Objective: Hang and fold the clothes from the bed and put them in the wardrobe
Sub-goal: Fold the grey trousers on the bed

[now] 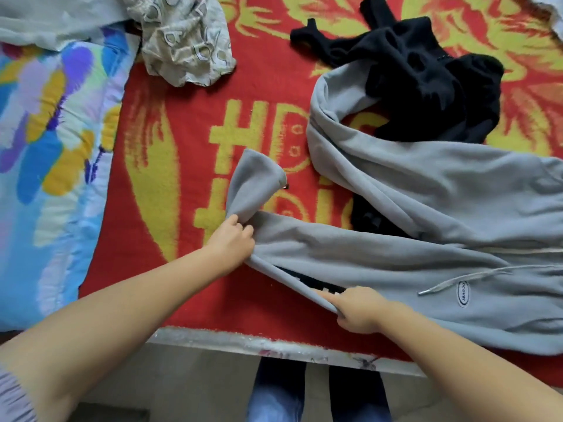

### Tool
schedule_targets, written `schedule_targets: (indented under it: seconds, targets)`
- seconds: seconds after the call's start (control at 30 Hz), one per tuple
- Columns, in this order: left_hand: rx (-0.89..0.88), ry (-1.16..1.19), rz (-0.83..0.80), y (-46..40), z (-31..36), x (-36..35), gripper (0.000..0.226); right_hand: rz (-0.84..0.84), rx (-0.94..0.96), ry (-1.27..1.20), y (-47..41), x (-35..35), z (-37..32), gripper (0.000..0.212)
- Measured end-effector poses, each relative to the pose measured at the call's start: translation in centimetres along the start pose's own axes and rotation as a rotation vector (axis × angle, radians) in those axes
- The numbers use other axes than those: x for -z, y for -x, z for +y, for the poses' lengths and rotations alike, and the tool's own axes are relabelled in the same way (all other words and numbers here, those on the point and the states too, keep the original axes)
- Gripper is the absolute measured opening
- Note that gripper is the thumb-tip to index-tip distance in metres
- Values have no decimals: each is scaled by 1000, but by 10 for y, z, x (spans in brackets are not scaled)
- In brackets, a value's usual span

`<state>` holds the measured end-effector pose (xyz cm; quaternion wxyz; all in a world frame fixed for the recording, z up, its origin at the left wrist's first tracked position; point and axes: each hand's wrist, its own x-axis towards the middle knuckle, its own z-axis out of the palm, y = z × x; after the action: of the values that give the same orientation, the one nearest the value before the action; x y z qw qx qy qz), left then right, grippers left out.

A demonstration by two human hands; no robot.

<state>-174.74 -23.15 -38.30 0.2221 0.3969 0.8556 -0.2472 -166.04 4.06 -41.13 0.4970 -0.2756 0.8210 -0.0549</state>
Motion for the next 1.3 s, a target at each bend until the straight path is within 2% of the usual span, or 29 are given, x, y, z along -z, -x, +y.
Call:
schedule_targets:
  seconds: [0.1, 0.2, 0.3, 0.37, 0.43, 0.47, 0.57, 0.6, 0.63, 0.67, 0.7, 0.73, 0.8, 0.83, 0.87, 0.9, 0.97, 1.03, 1.1, 1.17, 1.23, 1.3]
  targets:
    - [257, 90, -208, 12, -9, -29, 29, -165, 3, 101, -8, 5, -12, 73]
    - [504, 217, -350, 35, -20, -50, 32, -293, 2, 137, -7, 0, -18, 79]
    - [561, 465, -544, 62, -12, -72, 37, -380, 25, 159, -6, -4, -18, 81]
    - [606, 658, -603, 74, -9, -82, 37, -374, 25, 127, -7, 0, -19, 71]
    - [733, 799, -481, 79, -13, -86, 31, -235, 16, 48, -12, 16, -17, 52]
    - [809, 837, -363, 78, -16, -87, 30, -97, 14, 5, -14, 27, -15, 43]
    - [966, 898, -13, 62, -27, -83, 39, 497, -50, -188, -25, 61, -3, 29]
    - [1006, 940, 68, 53, -33, -79, 44, 663, -84, -244, -29, 72, 2, 26]
    - [1044, 998, 132, 43, -40, -77, 51, 760, -136, -284, -33, 82, 8, 24]
    - [1092, 1058, 176, 32, -48, -75, 58, 771, -201, -313, -38, 91, 14, 24]
    - [1151, 1125, 190, 20, -57, -74, 63, 697, -263, -327, -43, 98, 19, 24]
    - [1208, 1194, 170, 8, -67, -75, 65, 555, -308, -317, -49, 102, 23, 24]
    - [1241, 1318, 67, -13, -83, -78, 51, 273, -296, -244, -58, 99, 24, 22]
    - [1203, 1358, 79, -20, -89, -79, 41, 226, -265, -198, -60, 91, 21, 17]
    - [1173, 1365, 175, -21, -92, -78, 34, 268, -227, -162, -58, 83, 16, 11]
    - [1165, 1366, 322, -18, -96, -79, 29, 393, -179, -134, -54, 74, 11, 14]
    - [1242, 1338, 687, 6, -101, -87, 23, 648, -94, -94, -43, 55, 4, 32]
    - [1332, 1291, 836, 34, -106, -102, 21, 782, -50, -10, -34, 43, 2, 33]
    - [1305, 1526, 758, 45, -112, -119, 15, 769, -95, 77, -33, 38, 3, 32]
    - [1302, 1753, 564, 46, -110, -128, 42, 771, -173, 78, -38, 40, 4, 38]
    - [1344, 1592, 382, 50, -94, -139, 58, 814, -232, 12, -44, 48, 5, 41]
    - [1434, 1314, 351, 59, -63, -147, 49, 844, -269, 13, -52, 59, 4, 41]
